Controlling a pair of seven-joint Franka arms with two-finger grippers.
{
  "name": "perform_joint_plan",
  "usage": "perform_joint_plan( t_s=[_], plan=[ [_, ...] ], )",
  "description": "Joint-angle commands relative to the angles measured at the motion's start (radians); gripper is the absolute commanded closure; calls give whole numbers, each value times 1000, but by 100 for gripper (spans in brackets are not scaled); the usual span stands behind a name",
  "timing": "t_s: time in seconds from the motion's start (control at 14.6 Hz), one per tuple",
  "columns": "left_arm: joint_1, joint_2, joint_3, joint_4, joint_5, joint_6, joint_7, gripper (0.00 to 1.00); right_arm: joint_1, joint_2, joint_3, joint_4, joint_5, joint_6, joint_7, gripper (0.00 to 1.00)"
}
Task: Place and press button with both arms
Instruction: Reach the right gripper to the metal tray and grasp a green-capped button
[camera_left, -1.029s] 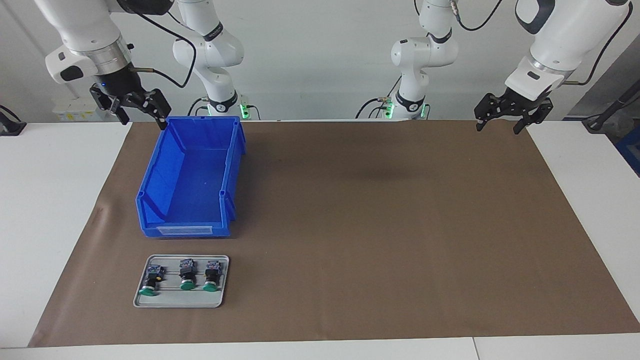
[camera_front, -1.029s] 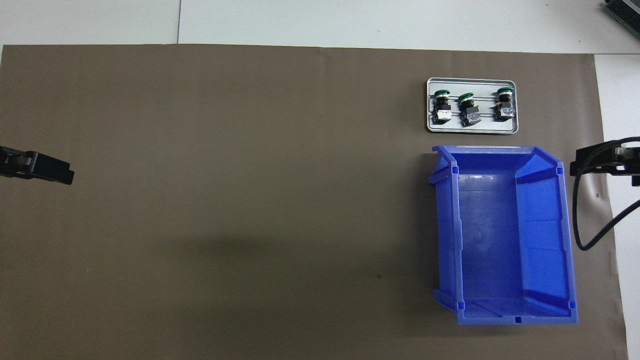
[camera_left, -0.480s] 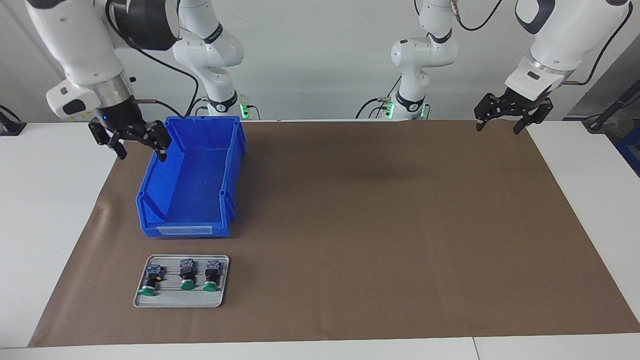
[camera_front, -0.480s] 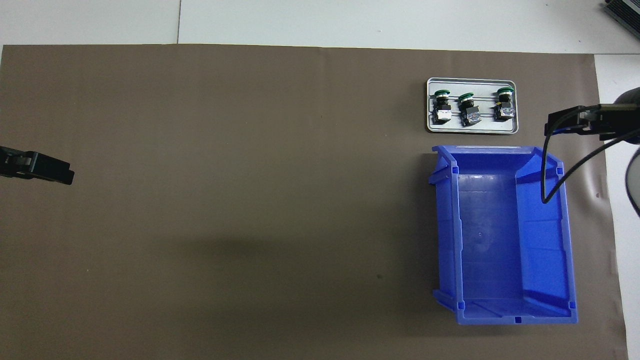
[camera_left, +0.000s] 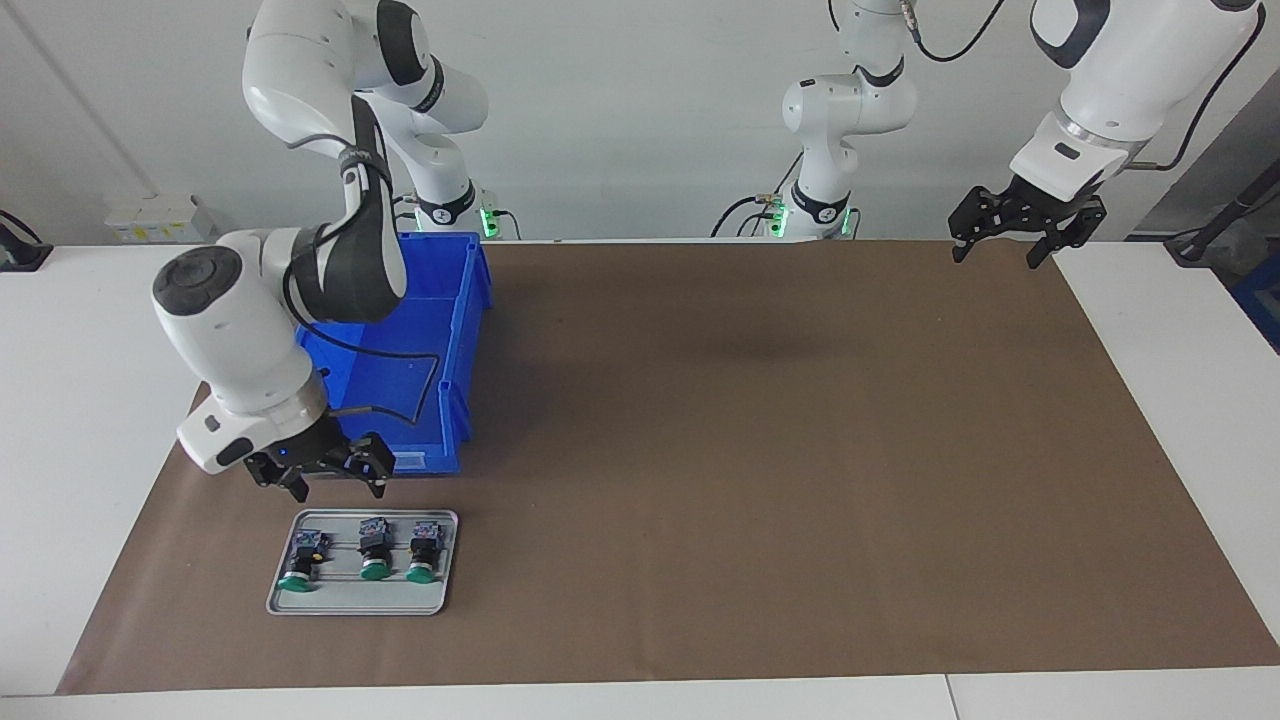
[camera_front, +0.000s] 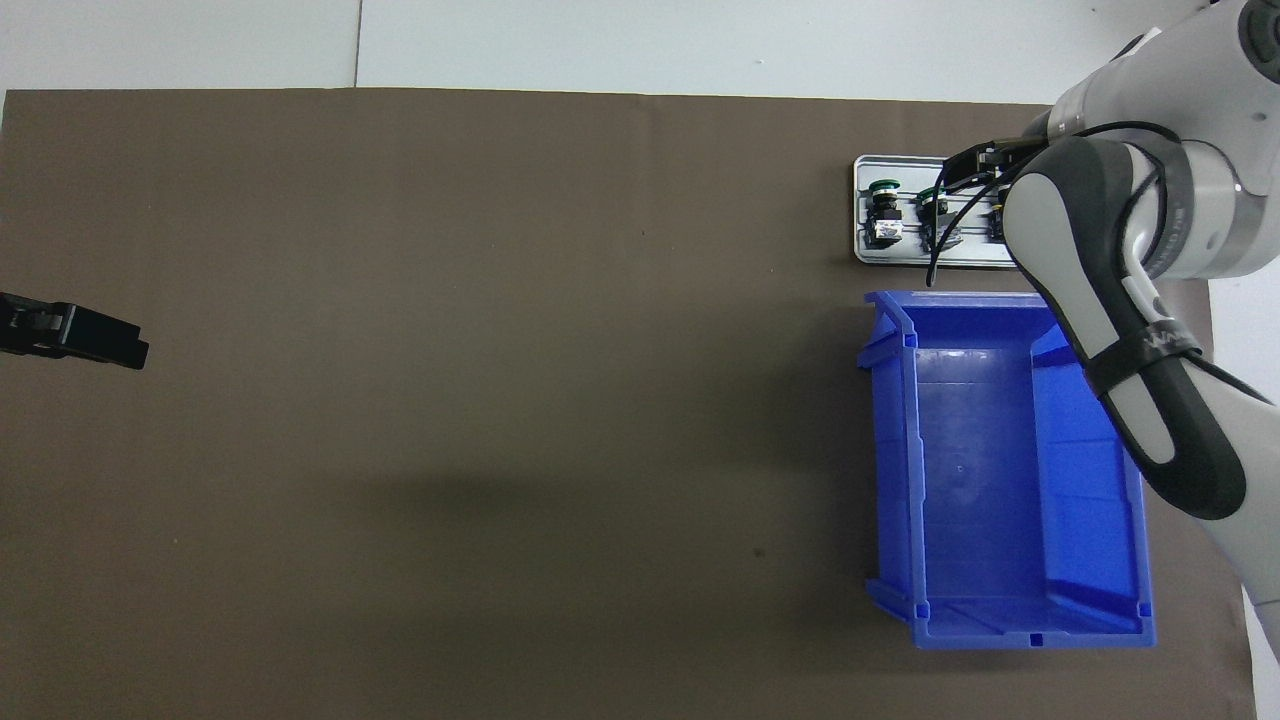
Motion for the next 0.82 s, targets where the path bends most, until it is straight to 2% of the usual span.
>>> perform_joint_plan(
  t_s=[0.0,0.21,0.48,0.75],
  plan=[
    [12,-32,-7,-40,11,16,11,0,-35,18,9,-72,41,101,-103,0],
    [12,-32,-7,-40,11,16,11,0,-29,20,9,-187,72,242,-110,2],
    [12,-32,-7,-40,11,16,11,0,-32,45,9,-201,70,299,-125,5],
    [12,-32,-7,-40,11,16,11,0,-49,54,9,-245,73,354,-185,12]
  ],
)
